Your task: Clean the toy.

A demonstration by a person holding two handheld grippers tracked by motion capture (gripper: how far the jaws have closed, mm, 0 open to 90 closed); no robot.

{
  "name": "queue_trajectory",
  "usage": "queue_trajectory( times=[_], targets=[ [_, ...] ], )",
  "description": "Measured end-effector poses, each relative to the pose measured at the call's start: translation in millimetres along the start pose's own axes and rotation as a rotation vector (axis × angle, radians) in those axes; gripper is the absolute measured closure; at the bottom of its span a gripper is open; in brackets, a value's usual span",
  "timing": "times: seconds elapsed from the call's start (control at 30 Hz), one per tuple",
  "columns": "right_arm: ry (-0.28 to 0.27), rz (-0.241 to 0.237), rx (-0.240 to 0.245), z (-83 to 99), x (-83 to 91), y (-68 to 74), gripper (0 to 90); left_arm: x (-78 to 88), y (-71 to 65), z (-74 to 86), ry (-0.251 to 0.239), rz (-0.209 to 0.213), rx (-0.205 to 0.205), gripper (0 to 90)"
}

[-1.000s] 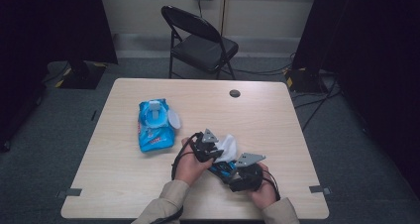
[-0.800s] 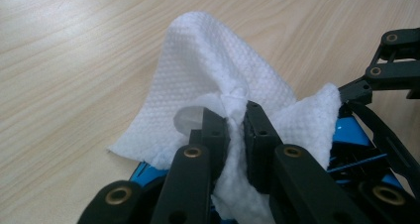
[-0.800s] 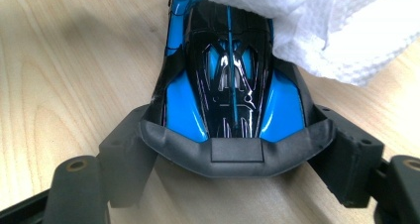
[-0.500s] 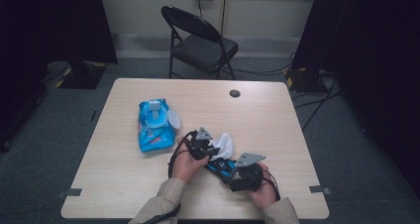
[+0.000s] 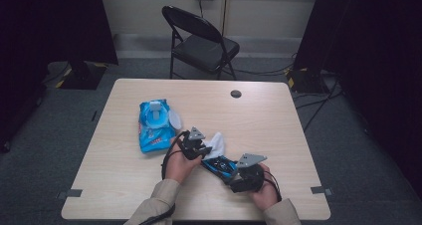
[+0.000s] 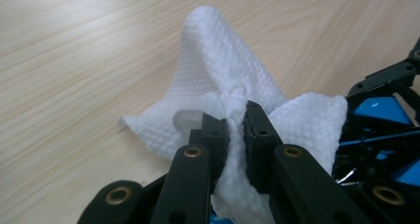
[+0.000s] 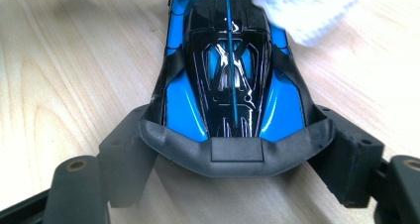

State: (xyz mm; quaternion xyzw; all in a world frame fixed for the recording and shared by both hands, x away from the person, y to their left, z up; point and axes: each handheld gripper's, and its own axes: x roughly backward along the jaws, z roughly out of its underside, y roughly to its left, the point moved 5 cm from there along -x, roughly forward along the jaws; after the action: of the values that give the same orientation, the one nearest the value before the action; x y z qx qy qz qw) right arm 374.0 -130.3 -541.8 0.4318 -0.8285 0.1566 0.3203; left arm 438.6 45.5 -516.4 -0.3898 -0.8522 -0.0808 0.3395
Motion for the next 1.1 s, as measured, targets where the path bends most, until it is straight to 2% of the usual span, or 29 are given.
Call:
queue_trajectory(
  times=[0.1, 0.23, 0.43, 0.57, 0.67, 0.8, 1.0, 1.1],
  targets=[
    [-0.001, 0.0, -0.001, 0.0, 0.0, 0.1, 24.6, 2.2, 4.1, 2.9, -0.008, 0.003, 0.024, 82.2],
    [-0.001, 0.001, -0.004, -0.1, 0.0, 0.2, 24.6, 3.2, 7.5, 4.3, -0.013, 0.0, 0.035, 81.8],
    [0.0, 0.001, -0.003, 0.0, 0.0, 0.2, 24.6, 4.8, 9.6, 5.6, -0.012, -0.021, 0.025, 81.8],
    [0.0, 0.001, -0.003, 0.0, 0.0, 0.2, 24.6, 7.7, 12.7, 7.1, 0.006, -0.051, 0.011, 81.8],
    [0.0, 0.001, -0.002, 0.0, 0.0, 0.2, 24.6, 9.8, 15.5, 10.6, -0.013, -0.045, 0.048, 81.6],
    [0.0, 0.001, -0.003, 0.0, 0.1, 0.2, 24.6, 13.5, 18.6, 14.3, -0.014, -0.049, 0.062, 81.5],
    [-0.001, 0.002, -0.004, 0.0, 0.0, 0.3, 24.6, 17.2, 25.5, 28.9, 0.046, -0.061, 0.091, 81.2],
    [0.0, 0.002, -0.003, 0.0, 0.0, 0.3, 24.6, 19.4, 26.6, 36.6, 0.013, -0.039, 0.123, 81.1]
  ],
)
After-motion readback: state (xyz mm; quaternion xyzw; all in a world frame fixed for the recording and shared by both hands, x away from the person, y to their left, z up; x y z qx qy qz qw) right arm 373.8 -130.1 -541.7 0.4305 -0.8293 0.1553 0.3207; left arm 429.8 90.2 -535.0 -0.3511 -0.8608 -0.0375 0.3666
